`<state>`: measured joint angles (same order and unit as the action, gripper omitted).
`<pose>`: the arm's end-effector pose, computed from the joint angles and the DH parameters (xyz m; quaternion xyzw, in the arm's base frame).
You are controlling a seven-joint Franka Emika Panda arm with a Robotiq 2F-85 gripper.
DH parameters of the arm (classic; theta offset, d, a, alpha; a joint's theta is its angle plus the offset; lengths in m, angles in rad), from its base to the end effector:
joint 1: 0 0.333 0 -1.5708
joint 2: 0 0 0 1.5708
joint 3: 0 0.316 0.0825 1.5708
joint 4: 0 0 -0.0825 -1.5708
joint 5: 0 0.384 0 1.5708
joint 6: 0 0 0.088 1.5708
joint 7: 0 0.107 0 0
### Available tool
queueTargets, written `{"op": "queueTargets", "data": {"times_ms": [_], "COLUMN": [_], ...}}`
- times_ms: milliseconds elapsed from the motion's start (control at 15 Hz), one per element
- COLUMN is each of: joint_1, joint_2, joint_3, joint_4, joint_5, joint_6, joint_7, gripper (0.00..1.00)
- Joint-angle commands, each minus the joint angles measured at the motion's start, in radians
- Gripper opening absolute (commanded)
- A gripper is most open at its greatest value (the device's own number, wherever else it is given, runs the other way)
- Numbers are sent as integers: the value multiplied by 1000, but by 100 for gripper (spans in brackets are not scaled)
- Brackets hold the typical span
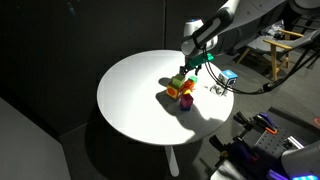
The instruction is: Remove the orange block from the stack and put it close to the green block on the table
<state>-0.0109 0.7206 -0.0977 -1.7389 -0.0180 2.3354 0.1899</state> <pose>0.6478 -0.0666 0.1548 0.9887 -0.1318 -0.0589 0.0414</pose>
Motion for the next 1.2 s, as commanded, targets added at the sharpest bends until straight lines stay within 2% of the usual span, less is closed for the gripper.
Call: {"op": "queueTargets", "data": {"times_ms": [0, 600, 1133], "joint_1": [14, 49, 87], "joint_2": [-102, -289, -399], "joint_3": [-19, -19, 6], "joint_4": [-77, -250, -336], "joint_5": [-12, -58, -108], "joint_6": [-42, -26, -162], "joint_7": [27, 43, 77], "gripper": [100, 100, 100]}}
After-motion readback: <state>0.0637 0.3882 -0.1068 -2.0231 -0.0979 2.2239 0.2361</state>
